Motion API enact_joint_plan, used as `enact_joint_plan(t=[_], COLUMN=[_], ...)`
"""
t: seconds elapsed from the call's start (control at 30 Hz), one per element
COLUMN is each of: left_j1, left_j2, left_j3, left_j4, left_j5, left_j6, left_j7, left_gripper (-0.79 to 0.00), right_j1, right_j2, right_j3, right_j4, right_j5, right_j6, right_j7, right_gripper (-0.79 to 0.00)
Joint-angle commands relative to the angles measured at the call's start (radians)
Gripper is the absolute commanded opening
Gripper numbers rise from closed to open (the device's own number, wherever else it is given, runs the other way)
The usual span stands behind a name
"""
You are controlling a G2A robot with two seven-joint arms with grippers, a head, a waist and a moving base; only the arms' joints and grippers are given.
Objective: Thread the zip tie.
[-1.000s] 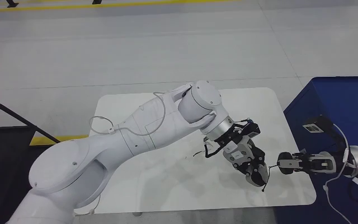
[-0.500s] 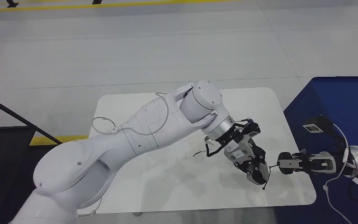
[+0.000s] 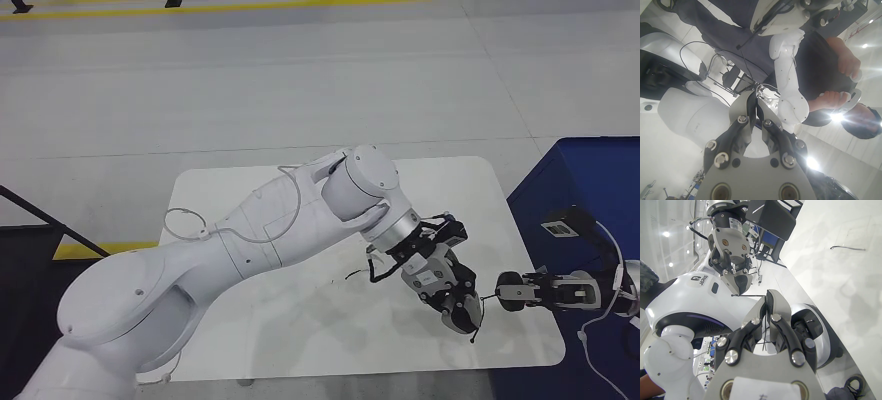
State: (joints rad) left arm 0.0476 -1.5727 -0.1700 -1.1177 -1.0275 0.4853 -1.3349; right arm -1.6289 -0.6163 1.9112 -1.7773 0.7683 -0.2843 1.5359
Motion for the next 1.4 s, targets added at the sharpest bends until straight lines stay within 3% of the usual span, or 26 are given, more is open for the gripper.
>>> enact_joint_plan(t=[0.0,1.37], left_j1=[-0.001,-0.005], left_j2=[0.002,-0.008], left_j3=[0.0,0.0], left_j4=[0.005,0.021], left_j5=[-0.002,0.0], left_j6=[-0.002,-0.022], left_j7=[-0.002,-0.022], left_gripper=[-0.785,-0.785], right_j1=[0.0,0.0], right_j2=[0.0,0.0], right_j3=[0.0,0.0], right_j4=[0.0,0.0], right_j5=[0.0,0.0], right_j6=[0.0,0.0], right_j7=[0.0,0.0], right_gripper=[-0.785,-0.785])
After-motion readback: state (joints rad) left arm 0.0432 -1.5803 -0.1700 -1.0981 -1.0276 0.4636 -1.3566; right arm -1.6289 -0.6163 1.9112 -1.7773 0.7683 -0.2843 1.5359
